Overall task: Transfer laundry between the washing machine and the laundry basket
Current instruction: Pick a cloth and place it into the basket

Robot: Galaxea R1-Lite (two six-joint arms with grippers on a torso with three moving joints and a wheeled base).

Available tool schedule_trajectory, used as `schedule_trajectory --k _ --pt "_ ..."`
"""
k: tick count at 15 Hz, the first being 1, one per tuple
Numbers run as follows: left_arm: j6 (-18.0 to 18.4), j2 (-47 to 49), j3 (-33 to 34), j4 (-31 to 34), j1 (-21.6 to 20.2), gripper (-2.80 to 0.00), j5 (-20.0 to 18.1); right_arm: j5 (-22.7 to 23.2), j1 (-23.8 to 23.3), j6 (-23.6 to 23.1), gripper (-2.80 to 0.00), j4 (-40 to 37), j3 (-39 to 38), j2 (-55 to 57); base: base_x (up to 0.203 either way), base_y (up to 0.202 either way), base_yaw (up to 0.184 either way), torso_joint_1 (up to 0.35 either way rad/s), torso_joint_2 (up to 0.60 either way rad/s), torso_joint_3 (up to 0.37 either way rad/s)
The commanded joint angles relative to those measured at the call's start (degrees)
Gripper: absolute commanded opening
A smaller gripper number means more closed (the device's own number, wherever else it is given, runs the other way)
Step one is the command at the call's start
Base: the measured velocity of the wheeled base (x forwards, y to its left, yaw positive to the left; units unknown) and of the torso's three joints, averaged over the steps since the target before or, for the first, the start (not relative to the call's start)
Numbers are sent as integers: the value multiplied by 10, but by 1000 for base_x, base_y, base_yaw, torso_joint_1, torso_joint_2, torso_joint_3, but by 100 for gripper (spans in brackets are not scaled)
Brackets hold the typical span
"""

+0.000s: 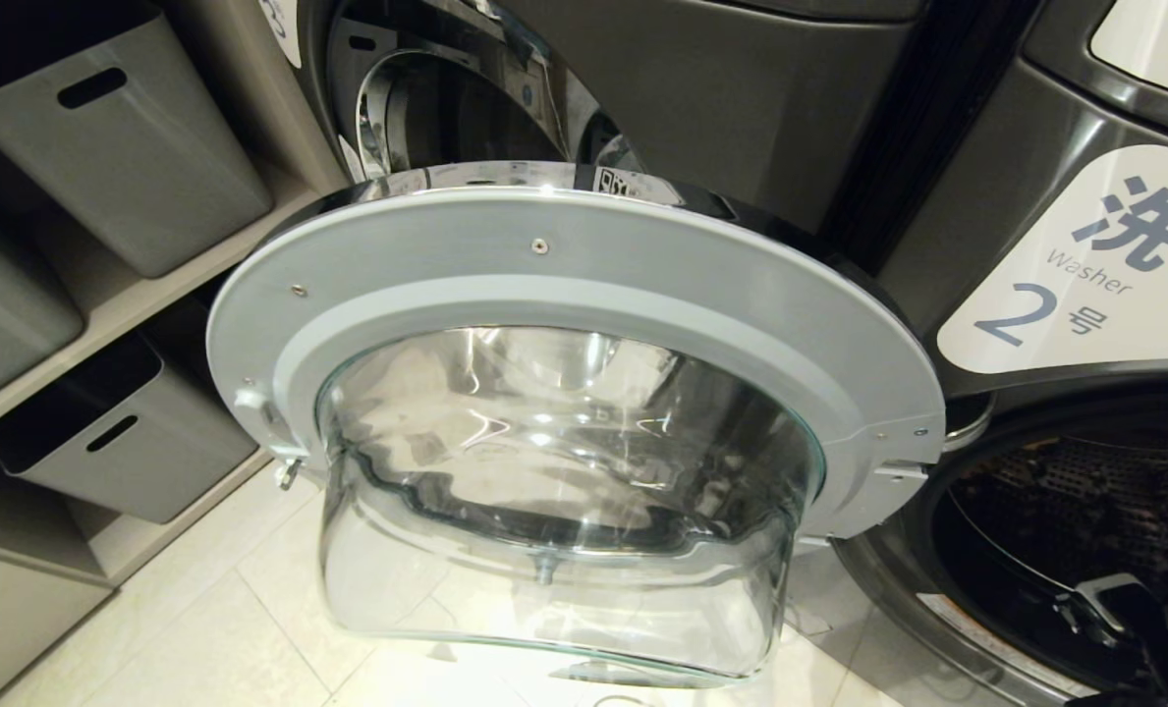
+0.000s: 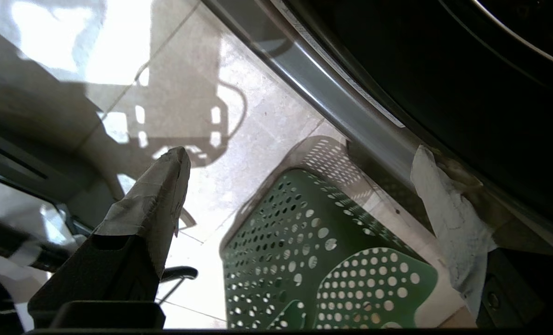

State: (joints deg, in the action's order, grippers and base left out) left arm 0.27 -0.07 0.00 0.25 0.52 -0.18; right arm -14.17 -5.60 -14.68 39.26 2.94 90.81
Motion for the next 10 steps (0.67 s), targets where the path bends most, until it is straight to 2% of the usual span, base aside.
schedule_trajectory --k 1,3,5,7,10 --pt "0 1 0 0 0 -280 0 -1 1 -28 0 18 -1 44 0 0 0 0 0 0" --pt "0 1 0 0 0 -280 0 1 3 -75 0 53 -4 82 0 0 0 0 0 0" --pt "0 1 0 0 0 -280 0 2 3 -101 0 75 -2 112 0 0 0 0 0 0" --pt "0 1 0 0 0 -280 0 2 4 -118 0 77 2 127 0 0 0 0 0 0" --pt "0 1 0 0 0 -280 0 5 4 -117 0 78 0 101 0 0 0 0 0 0"
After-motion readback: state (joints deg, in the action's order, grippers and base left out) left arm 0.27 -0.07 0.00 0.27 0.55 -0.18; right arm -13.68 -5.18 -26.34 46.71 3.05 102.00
